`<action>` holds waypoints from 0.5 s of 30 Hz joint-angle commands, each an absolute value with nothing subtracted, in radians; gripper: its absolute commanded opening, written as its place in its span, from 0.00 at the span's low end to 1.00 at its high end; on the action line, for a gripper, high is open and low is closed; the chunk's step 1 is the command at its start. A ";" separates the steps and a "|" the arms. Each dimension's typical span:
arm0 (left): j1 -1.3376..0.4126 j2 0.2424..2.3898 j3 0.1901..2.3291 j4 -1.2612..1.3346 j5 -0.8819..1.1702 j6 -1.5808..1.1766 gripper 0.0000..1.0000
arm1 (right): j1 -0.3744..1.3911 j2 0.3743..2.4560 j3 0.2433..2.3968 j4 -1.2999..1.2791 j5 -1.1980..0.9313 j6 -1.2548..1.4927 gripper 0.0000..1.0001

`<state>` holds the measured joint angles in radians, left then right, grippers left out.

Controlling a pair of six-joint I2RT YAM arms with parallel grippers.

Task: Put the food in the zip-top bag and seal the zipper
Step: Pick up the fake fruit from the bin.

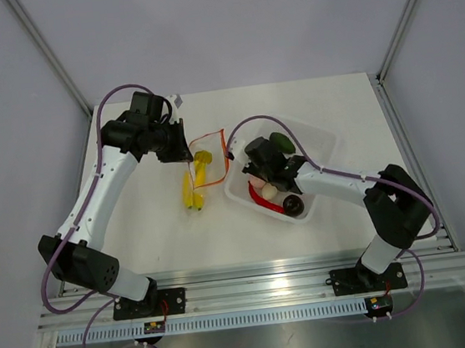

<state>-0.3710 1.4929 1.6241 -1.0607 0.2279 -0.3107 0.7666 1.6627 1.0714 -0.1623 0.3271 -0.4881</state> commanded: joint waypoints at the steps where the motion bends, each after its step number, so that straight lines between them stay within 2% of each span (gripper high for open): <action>1: -0.370 1.451 1.620 -1.023 0.252 -0.307 0.00 | 0.772 1.530 1.075 -0.120 0.318 -0.428 0.00; 15: -0.370 1.470 1.605 -0.991 0.302 -0.328 0.00 | 0.772 1.255 1.051 -0.112 0.339 -0.293 0.00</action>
